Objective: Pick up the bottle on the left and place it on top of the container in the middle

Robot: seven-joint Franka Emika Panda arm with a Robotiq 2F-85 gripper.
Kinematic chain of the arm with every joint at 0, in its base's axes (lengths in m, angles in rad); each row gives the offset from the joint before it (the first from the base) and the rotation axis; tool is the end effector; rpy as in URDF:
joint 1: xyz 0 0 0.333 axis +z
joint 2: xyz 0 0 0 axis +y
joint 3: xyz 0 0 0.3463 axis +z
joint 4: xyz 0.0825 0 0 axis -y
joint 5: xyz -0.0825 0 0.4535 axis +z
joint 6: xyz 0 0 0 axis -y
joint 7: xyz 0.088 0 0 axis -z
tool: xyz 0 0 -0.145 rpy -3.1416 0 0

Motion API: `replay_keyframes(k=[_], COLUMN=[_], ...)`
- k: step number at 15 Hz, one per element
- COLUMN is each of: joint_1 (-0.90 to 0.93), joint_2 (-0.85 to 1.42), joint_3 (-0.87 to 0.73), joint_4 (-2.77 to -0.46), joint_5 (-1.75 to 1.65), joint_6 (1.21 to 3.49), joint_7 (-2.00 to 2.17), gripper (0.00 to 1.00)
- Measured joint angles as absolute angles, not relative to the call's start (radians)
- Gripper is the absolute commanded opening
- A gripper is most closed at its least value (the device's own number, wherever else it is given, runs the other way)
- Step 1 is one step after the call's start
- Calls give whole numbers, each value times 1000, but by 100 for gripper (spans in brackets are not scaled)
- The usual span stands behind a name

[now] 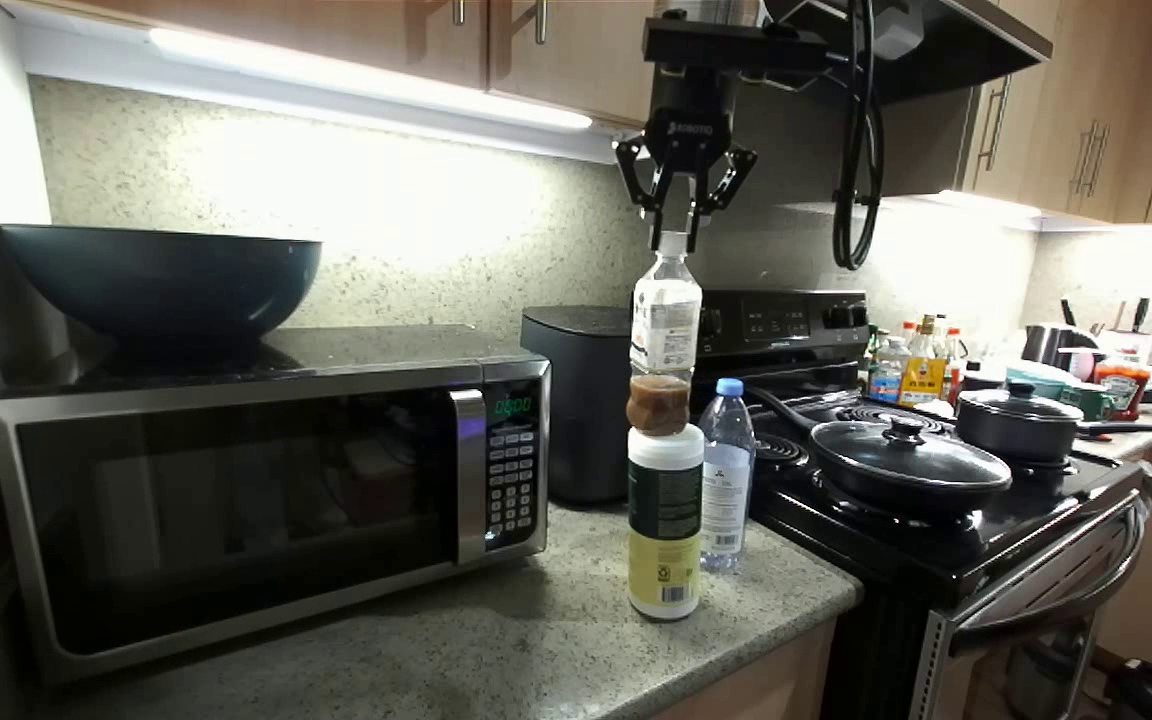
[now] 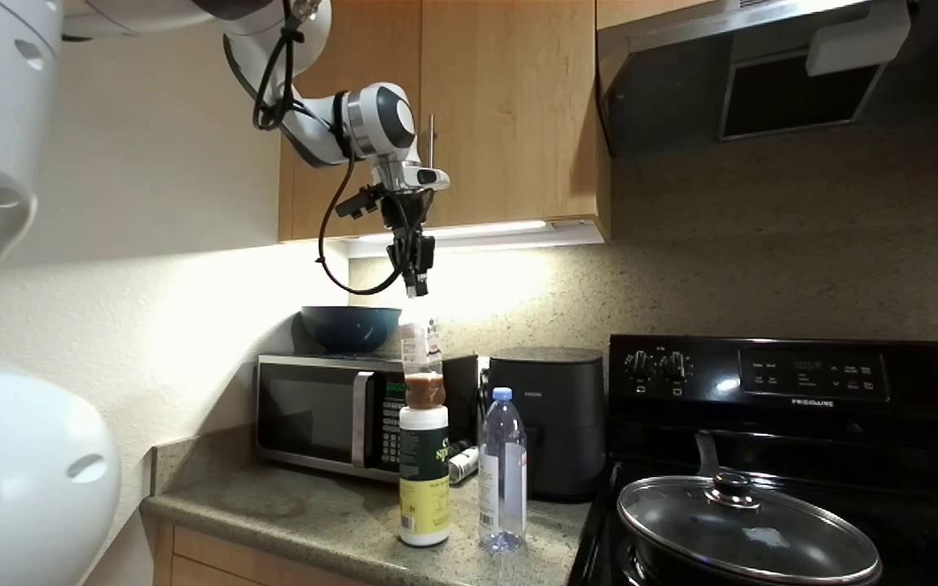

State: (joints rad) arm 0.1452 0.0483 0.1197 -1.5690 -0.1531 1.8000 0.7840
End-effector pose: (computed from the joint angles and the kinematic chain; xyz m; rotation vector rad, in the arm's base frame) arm 0.6508 0.1556 0.6112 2.9905 -0.7614 0.3586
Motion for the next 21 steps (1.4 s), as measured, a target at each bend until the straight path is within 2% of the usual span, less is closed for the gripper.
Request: replay_keyframes(k=[13,21], joint_1=[145,145], joint_2=[33,-8], joint_3=[112,113], joint_4=[-1562,-1563], joint_5=[-166,-165], joint_6=[1796,1705], joint_7=[834,844], gripper=[9,9])
